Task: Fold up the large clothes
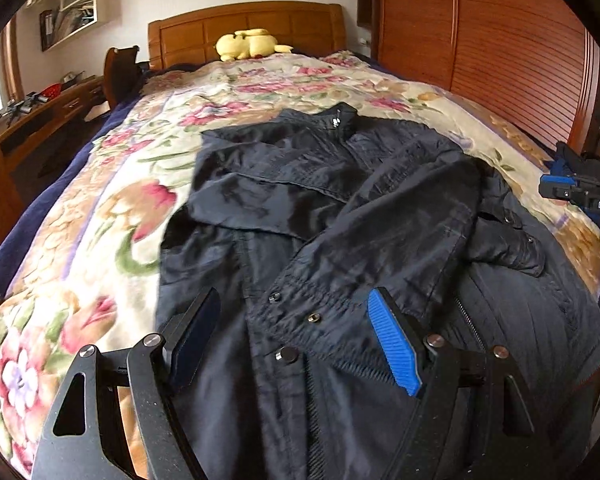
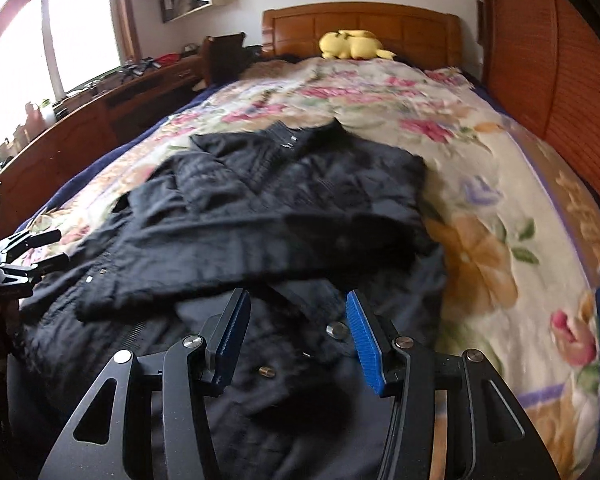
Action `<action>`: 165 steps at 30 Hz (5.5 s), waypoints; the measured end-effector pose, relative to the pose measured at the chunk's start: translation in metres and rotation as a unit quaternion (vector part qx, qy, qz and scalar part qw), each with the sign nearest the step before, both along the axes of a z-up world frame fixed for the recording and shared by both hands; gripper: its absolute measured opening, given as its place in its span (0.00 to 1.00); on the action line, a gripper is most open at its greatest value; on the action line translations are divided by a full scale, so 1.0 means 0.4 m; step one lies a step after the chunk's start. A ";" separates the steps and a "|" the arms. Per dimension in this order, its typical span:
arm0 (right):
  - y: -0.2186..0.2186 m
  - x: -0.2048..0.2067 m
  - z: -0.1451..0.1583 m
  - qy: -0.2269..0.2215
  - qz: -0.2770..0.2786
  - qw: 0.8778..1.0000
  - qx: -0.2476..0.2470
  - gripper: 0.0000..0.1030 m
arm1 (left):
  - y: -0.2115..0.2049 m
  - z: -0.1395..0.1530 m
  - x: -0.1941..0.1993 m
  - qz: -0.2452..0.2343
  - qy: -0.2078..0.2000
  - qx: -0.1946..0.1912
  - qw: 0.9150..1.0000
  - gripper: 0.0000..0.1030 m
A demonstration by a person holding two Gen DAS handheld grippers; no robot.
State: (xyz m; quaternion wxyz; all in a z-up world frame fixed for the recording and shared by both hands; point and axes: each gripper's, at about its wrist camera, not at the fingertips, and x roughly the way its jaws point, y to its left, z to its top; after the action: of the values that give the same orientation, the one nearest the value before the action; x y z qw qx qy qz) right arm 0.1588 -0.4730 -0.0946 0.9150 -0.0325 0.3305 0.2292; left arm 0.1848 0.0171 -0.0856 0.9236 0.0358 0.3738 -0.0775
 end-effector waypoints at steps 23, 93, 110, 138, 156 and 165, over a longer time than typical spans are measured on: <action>0.005 0.080 -0.203 0.032 -0.009 0.999 0.001 0.51 | 0.003 -0.086 0.134 0.017 0.057 0.029 0.998 0.75; 0.014 0.305 -0.120 0.010 -0.076 0.990 -0.114 0.44 | 0.158 -0.022 -0.113 0.031 0.024 -0.042 0.998 0.33; -0.034 0.232 -0.138 0.060 -0.132 0.986 -0.078 0.09 | 0.147 -0.030 -0.097 -0.005 0.022 -0.038 0.999 0.33; -0.049 -0.287 -0.123 0.036 -0.099 0.994 -0.023 0.49 | 0.152 -0.032 -0.187 0.003 0.056 0.013 0.998 0.33; -0.020 -0.370 -0.119 0.024 -0.077 0.996 -0.024 0.61 | 0.239 -0.097 -0.254 0.046 0.116 -0.010 0.992 0.33; -0.052 -0.383 -0.156 0.061 -0.090 0.994 -0.010 0.62 | 0.237 -0.094 -0.304 0.056 0.117 -0.016 0.991 0.33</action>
State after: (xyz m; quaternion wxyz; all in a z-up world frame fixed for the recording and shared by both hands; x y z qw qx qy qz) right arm 0.0055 -0.4937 -0.1568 0.9097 0.0018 0.3892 0.1444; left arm 0.0633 0.1121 -0.1232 0.8768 -0.0093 0.4796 -0.0348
